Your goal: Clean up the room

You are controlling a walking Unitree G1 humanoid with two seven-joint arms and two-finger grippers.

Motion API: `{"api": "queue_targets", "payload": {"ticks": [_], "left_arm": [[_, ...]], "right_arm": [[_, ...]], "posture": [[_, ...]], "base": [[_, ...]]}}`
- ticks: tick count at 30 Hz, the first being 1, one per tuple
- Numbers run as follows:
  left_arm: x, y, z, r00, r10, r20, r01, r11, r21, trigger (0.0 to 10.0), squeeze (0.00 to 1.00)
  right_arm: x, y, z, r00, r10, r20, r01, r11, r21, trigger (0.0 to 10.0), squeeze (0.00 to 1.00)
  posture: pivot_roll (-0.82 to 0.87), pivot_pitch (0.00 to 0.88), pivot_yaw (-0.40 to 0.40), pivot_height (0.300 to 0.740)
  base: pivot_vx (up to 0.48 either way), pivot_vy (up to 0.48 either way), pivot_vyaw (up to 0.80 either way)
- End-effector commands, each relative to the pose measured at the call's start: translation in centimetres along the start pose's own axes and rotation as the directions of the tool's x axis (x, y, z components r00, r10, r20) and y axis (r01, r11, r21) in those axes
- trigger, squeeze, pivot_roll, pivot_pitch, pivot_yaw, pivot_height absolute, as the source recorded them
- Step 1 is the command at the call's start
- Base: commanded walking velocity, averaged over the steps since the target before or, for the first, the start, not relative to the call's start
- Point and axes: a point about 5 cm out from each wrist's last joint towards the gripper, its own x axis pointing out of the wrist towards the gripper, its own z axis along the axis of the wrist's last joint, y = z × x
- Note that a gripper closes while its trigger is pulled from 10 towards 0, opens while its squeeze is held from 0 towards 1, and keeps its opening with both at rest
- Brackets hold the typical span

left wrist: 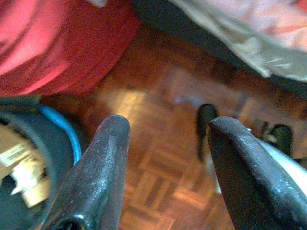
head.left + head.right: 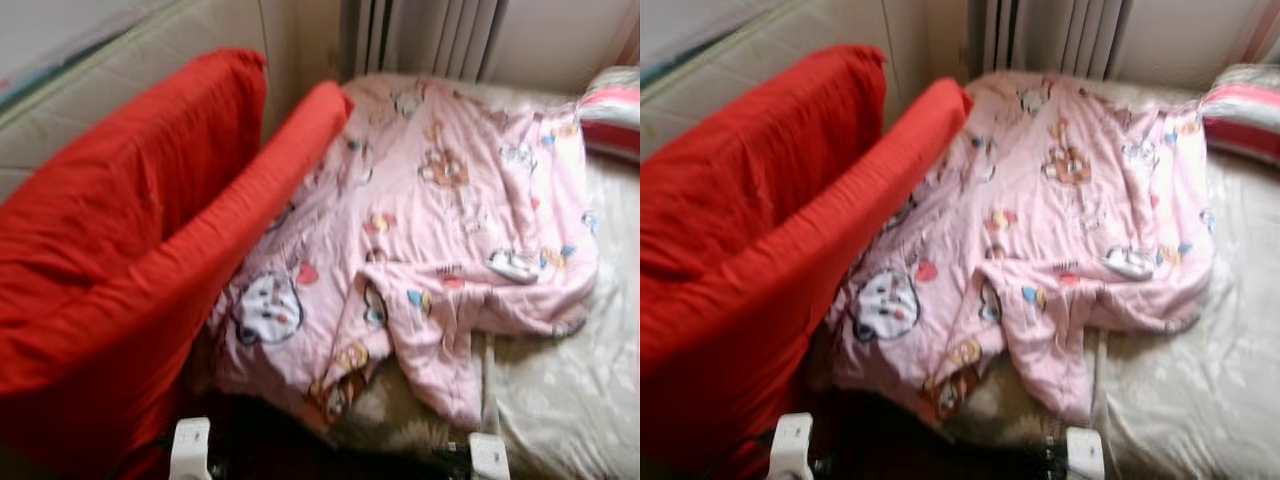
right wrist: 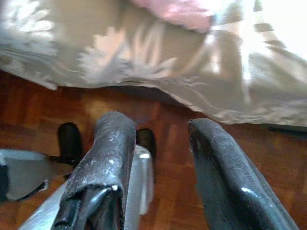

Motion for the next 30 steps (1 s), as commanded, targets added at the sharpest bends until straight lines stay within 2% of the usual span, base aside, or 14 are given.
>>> {"api": "queue_targets", "payload": {"ticks": [1,8,25,30], "left_arm": [[-0.1,0.3,-0.7,1.000,0.002,-0.019,-0.002,1.000,0.004,10.0,0.00],[-0.2,0.3,-0.8,1.000,-0.004,-0.022,0.004,1.000,0.003,10.0,0.00],[-0.2,0.4,-1.1,0.999,-0.005,-0.032,0.005,1.000,-0.005,10.0,0.00],[-0.3,0.4,-1.2,0.999,-0.004,-0.035,0.004,1.000,-0.004,10.0,0.00]], "right_arm": [[-0.2,0.0,-0.7,1.000,-0.008,-0.015,0.008,1.000,0.019,10.0,0.00],[-0.1,-0.5,0.2,0.999,-0.032,0.033,0.030,0.998,0.058,10.0,0.00],[-0.1,-0.6,0.1,0.999,-0.017,0.029,0.016,1.000,0.023,10.0,0.00],[0.0,-0.1,0.4,1.000,-0.001,0.030,0.001,1.000,0.003,10.0,0.00]], "posture": [[-0.06,0.137,0.044,0.740],[-0.06,0.141,0.042,0.740],[-0.06,0.145,0.040,0.740],[-0.06,0.145,0.040,0.740]], "base": [[0.000,0.000,0.00],[0.000,0.000,0.00],[0.000,0.000,0.00],[0.000,0.000,0.00]]}}
